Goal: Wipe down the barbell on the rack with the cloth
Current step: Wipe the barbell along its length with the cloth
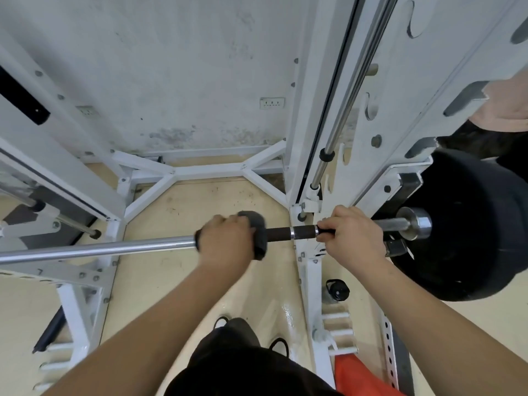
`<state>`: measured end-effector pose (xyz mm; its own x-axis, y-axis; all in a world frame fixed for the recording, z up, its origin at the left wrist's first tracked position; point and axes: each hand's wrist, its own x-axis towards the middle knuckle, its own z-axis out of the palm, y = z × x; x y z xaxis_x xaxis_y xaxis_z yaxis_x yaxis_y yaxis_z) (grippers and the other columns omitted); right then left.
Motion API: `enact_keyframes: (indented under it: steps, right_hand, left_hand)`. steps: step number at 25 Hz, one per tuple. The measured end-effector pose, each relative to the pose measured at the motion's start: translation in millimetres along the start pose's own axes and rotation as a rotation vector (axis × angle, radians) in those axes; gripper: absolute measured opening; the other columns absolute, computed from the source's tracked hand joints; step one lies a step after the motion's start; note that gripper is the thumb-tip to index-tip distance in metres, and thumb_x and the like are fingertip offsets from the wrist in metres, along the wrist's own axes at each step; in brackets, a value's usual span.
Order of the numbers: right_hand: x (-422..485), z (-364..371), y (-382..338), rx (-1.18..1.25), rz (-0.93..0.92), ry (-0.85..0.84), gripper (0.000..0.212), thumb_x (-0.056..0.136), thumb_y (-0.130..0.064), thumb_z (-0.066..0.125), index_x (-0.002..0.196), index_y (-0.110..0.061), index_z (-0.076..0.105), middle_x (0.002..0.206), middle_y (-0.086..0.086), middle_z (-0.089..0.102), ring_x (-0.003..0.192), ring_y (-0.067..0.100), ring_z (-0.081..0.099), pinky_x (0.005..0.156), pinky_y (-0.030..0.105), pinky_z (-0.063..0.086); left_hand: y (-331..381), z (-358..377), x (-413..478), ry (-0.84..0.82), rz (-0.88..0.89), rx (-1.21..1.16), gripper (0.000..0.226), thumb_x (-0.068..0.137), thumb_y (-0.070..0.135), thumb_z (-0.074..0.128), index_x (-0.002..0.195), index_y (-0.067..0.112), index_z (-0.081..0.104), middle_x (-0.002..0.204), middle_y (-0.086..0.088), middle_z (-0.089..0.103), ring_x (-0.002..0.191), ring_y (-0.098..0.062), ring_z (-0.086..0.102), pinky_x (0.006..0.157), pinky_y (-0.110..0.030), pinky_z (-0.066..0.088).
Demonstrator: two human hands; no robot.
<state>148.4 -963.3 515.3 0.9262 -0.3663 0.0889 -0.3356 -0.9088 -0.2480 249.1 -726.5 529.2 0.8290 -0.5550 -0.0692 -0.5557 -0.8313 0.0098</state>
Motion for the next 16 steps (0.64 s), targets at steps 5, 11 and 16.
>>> enact_keyframes:
  steps: [5, 11, 16]
  right_hand:
    - [1.6, -6.9, -2.1, 0.063, 0.090, -0.046, 0.022, 0.079, -0.030, 0.086, 0.100, -0.034, 0.083, 0.087, -0.010, 0.067, 0.095, 0.020, 0.062, 0.066, 0.031, 0.050]
    - [-45.6, -23.9, 26.5, 0.079, 0.226, 0.157, 0.019, 0.085, -0.016, 0.080, 0.104, -0.017, 0.082, 0.104, -0.004, 0.073, 0.103, 0.023, 0.065, 0.080, 0.036, 0.058]
    - [-61.8, -33.1, 70.6, 0.042, 0.394, 0.044, 0.030, 0.085, -0.021, 0.080, 0.113, -0.013, 0.078, 0.119, -0.002, 0.064, 0.103, 0.025, 0.066, 0.075, 0.036, 0.058]
  left_hand:
    - [50.6, 25.1, 16.3, 0.057, 0.354, -0.121, 0.036, 0.092, 0.035, 0.064, 0.124, 0.018, 0.065, 0.107, -0.002, 0.071, 0.091, -0.030, 0.064, 0.077, -0.042, 0.054]
    - [10.7, 24.1, 16.6, 0.075, 0.419, -0.131, 0.042, 0.077, 0.027, 0.087, 0.116, 0.016, 0.073, 0.098, -0.004, 0.071, 0.079, -0.031, 0.065, 0.053, -0.041, 0.057]
    - [113.8, 8.1, 42.0, 0.051, 0.484, -0.090, 0.036, 0.097, 0.029, 0.065, 0.132, 0.021, 0.056, 0.121, -0.006, 0.060, 0.111, -0.033, 0.055, 0.081, -0.044, 0.055]
